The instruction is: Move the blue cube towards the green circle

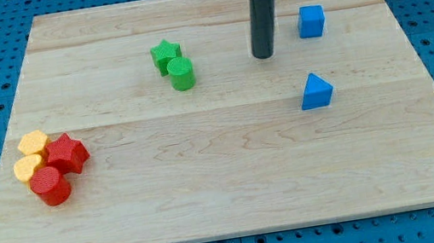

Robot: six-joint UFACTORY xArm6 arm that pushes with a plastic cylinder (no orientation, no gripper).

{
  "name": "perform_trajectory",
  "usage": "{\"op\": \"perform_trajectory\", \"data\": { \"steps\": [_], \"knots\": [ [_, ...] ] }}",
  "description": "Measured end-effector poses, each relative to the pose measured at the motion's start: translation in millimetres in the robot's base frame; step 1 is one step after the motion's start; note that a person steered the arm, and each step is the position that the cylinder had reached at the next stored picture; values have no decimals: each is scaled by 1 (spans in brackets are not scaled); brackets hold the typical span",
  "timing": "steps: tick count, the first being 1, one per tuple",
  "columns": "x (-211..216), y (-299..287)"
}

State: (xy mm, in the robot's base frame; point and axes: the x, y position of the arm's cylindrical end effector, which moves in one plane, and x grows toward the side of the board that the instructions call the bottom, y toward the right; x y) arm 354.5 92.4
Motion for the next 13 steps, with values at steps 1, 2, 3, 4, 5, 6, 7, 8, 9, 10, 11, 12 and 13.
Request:
{"op": "perform_trajectory", "data": {
  "steps": [1,2,3,4,5,6,7,8,9,10,11,12,13],
  "knots": [
    [-23,73],
    [-21,139],
    [-69,153],
    [-70,106],
    [-20,38],
    [-23,-27],
    [-39,12],
    [-82,6],
    [-96,-37],
    [-60,-73],
    [-65,-75],
    [-79,-17],
    [-63,-20]
  ]
}}
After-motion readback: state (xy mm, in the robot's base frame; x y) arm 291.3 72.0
